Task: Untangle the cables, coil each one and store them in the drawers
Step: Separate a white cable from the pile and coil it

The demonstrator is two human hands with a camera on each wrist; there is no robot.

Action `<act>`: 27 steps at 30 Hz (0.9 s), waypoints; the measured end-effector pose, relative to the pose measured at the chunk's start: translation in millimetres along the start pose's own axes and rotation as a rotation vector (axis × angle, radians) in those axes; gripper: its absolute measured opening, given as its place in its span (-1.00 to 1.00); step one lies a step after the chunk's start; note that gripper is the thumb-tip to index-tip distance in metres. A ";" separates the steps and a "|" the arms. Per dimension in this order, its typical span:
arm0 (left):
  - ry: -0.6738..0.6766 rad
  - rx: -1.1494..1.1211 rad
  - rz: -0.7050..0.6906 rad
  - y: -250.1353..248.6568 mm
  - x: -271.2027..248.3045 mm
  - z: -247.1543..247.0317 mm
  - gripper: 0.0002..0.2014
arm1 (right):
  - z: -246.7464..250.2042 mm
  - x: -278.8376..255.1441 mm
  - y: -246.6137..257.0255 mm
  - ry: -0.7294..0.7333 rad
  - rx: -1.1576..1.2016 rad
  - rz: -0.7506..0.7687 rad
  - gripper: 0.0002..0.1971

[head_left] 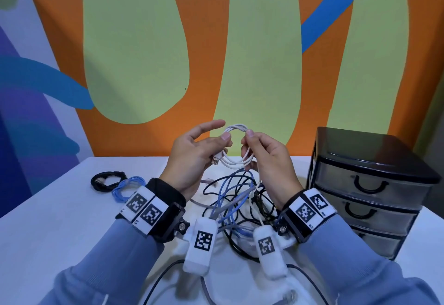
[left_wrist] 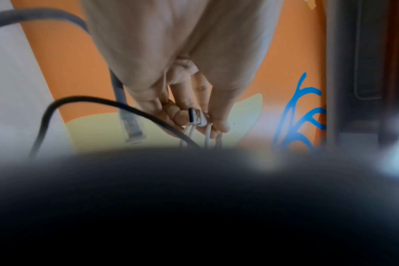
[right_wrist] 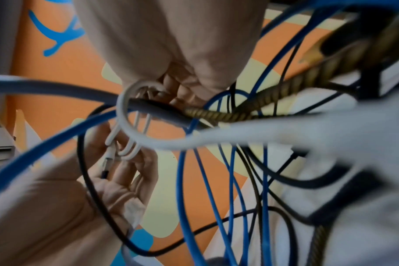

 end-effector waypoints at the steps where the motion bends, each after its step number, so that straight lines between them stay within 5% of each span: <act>1: -0.020 0.027 -0.010 0.2 0.3 3.1 -0.59 | -0.3 -0.5 -2.2 0.004 0.019 -0.020 -0.68; 9: -0.104 0.285 -0.064 -4.7 -2.4 11.2 -0.72 | -2.5 -1.5 -5.0 0.005 0.068 -0.043 -0.72; 19: 0.064 0.433 0.006 -1.1 -1.7 11.0 -0.59 | 8.2 0.3 -3.2 -0.108 0.113 -0.017 -0.71; 27: 0.048 0.515 -0.042 -8.6 -2.5 10.8 -0.63 | 5.8 -1.3 -3.3 -0.086 0.210 -0.067 -0.73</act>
Point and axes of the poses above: each hand's wrist, its own x-axis towards the middle knuckle, its own z-axis out of the back of the hand, y = z × x, the point moved 7 cm from there along x, towards the middle knuckle, and after that the axes turned 14 degrees about x, right-handed, at the moved point
